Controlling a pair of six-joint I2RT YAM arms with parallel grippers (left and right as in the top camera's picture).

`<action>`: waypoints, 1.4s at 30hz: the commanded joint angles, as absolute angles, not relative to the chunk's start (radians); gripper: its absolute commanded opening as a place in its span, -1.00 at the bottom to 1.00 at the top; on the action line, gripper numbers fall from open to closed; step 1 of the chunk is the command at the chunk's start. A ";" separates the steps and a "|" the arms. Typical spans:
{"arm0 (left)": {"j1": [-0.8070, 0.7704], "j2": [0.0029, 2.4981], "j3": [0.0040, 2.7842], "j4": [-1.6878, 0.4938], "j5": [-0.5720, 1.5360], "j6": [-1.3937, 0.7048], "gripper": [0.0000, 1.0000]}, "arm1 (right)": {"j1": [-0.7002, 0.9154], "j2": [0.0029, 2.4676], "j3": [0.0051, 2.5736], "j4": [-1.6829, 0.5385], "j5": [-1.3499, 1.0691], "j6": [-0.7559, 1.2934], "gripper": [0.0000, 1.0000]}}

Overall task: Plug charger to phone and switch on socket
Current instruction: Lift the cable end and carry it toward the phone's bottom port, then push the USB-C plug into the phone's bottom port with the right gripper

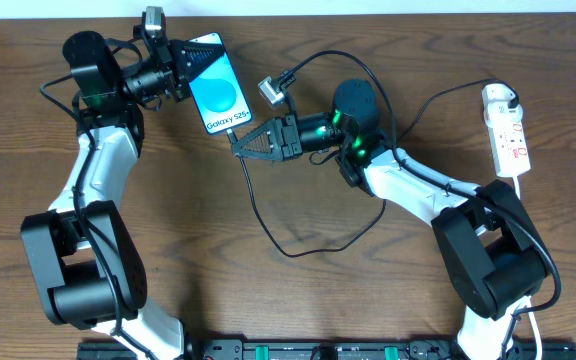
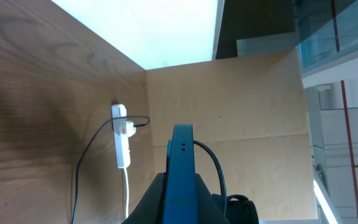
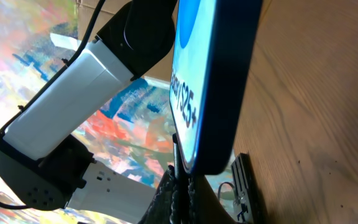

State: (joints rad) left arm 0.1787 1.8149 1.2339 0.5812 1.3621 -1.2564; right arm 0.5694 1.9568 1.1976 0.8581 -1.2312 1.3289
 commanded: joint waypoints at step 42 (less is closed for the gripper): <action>0.177 1.799 1.241 0.588 1.380 -1.249 -0.85 | 0.544 1.964 1.204 0.841 -1.203 1.331 -0.98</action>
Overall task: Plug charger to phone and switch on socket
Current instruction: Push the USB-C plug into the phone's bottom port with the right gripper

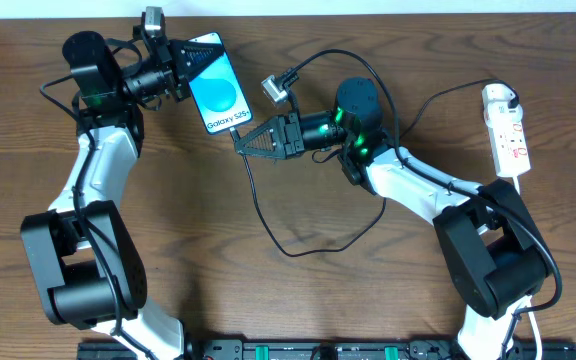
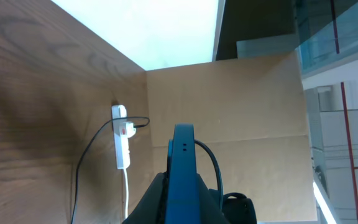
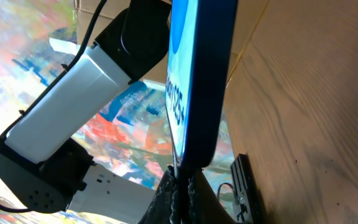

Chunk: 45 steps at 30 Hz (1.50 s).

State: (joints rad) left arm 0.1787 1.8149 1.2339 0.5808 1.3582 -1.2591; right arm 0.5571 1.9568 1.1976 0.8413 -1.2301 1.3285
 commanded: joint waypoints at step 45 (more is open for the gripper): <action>0.149 1.799 1.241 0.588 1.459 -1.197 -0.85 | 0.502 1.964 1.204 0.834 -1.192 1.303 0.98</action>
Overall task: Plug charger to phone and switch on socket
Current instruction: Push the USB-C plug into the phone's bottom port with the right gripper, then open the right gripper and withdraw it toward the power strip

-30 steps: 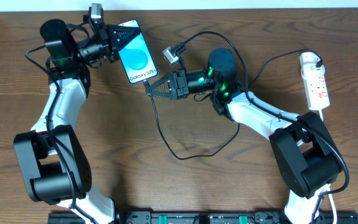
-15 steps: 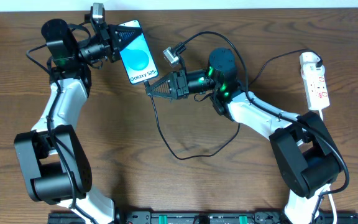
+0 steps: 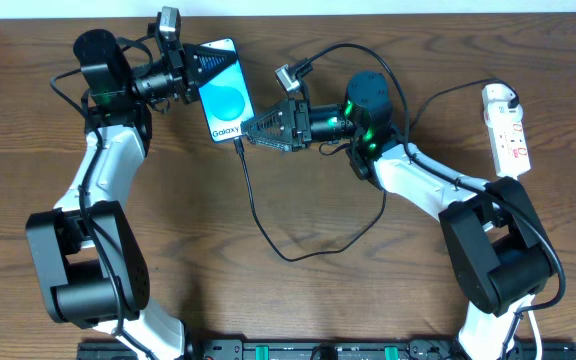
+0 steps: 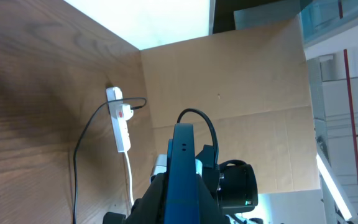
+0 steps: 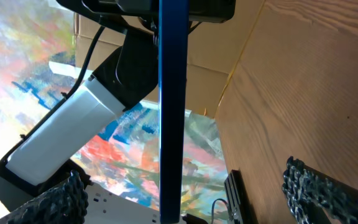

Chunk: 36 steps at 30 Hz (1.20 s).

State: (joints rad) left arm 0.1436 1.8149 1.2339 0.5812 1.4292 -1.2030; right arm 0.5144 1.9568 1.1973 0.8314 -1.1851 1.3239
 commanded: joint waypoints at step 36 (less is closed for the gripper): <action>0.151 1.799 1.227 0.588 1.526 -1.163 -0.85 | 0.399 1.952 1.202 -0.291 -0.738 0.813 0.98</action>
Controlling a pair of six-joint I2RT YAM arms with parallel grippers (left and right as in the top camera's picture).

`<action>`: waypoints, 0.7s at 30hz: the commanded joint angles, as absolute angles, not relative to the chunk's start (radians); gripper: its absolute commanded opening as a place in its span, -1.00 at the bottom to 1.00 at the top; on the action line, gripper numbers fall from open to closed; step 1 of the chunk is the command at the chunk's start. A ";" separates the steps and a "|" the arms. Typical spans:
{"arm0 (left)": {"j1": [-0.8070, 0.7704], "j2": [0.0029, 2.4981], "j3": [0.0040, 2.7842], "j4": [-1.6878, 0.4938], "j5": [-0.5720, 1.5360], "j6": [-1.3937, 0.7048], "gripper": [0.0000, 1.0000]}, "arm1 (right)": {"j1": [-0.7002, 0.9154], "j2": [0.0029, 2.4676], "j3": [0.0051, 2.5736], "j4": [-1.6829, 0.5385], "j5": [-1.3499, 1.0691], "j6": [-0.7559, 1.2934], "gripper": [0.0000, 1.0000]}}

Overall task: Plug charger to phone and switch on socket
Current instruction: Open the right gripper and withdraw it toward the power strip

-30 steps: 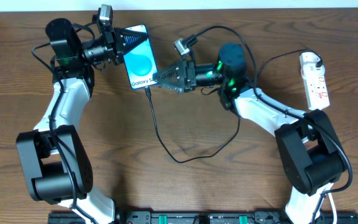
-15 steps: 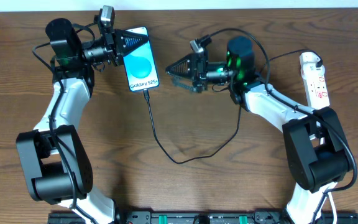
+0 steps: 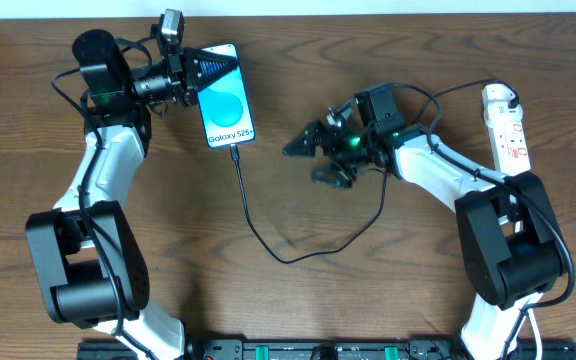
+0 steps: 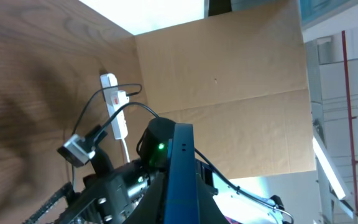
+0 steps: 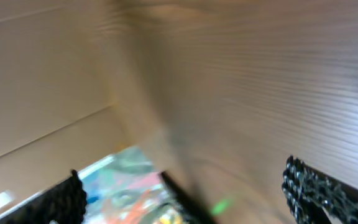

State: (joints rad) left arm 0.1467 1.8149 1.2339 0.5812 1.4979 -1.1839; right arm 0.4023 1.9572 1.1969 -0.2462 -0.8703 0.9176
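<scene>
The blue-screened phone is held clear of the table by its top end, with my left gripper shut on it. It shows edge-on in the left wrist view as the phone. The black charger cable is plugged into the phone's bottom end and loops across the table toward the white socket strip. My right gripper stands open and empty to the right of the phone, apart from it. The right wrist view is blurred, with its fingers spread wide.
The cable's slack lies in a wide loop on the wooden table between the arms. The socket strip lies at the far right edge, its own white lead running off the front. A cardboard wall stands behind the table.
My right gripper, open beside the phone's bottom end, has moved right and away from it. The plug stays in the phone. The left gripper still holds the phone, now facing up more.
My right gripper was shut on the cable plug at the phone's bottom end while the left gripper held the phone. It was still shut there later. Then it stood open with the plug left in the phone, and now it has moved off right.
</scene>
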 commanded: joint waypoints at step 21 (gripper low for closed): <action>0.091 1.799 1.091 0.584 1.487 -1.049 -0.85 | 0.398 1.694 1.203 -0.567 -0.227 0.787 0.99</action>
